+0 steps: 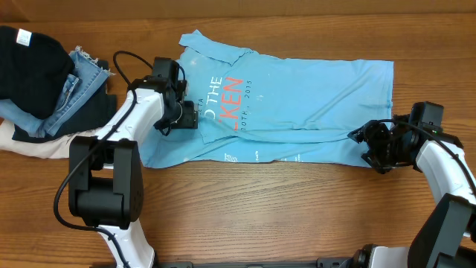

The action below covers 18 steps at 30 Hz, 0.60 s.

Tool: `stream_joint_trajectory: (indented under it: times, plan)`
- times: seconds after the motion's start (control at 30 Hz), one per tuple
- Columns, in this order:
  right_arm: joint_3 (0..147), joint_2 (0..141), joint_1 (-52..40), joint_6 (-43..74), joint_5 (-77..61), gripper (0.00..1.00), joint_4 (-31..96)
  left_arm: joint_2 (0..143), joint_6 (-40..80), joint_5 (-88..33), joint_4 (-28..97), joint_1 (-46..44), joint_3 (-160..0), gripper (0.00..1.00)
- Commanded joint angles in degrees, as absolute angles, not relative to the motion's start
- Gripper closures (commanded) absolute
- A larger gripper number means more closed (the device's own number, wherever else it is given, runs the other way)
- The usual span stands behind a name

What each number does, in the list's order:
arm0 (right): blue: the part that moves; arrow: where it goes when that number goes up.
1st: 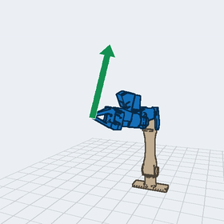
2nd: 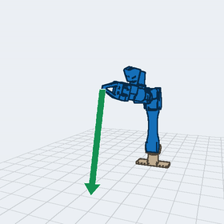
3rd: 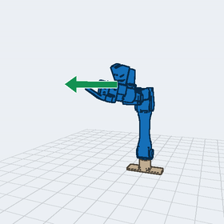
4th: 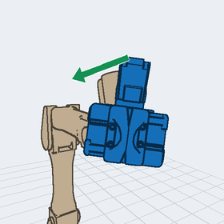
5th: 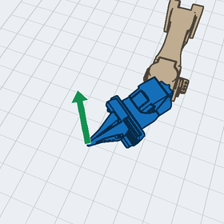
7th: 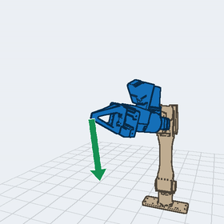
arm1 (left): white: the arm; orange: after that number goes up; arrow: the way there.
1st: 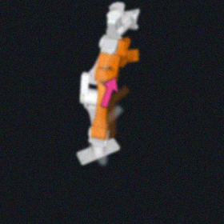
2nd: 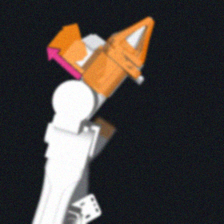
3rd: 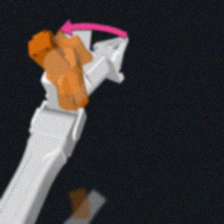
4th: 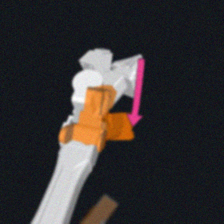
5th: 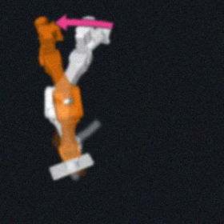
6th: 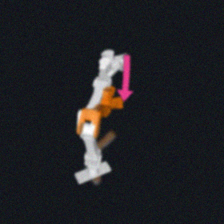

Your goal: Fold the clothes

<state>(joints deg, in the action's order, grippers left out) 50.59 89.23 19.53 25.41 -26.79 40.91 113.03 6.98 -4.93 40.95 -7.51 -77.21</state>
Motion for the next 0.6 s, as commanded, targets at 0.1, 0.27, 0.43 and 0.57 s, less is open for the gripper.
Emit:
stream_joint_trajectory:
  times: [0.1,0.27,0.43,0.57]
  plan:
    - [51.62,89.38,19.9,24.82,-27.11,0.2,40.84,113.12,7.97,-5.58,38.0,-7.53,-79.24,0.96]
    - [51.62,89.38,19.9,24.82,-27.11,0.2,40.82,113.1,7.7,-4.01,43.72,-7.46,-89.1,0.96]
    - [51.62,89.38,19.9,24.84,-27.11,0.2,40.62,113.14,7.7,-4.01,43.05,-7.46,-91.92,0.96]
    - [51.62,89.38,19.9,24.86,-27.11,0.2,40.6,113.14,7.7,-2.31,43.07,-7.46,-91.88,0.46]
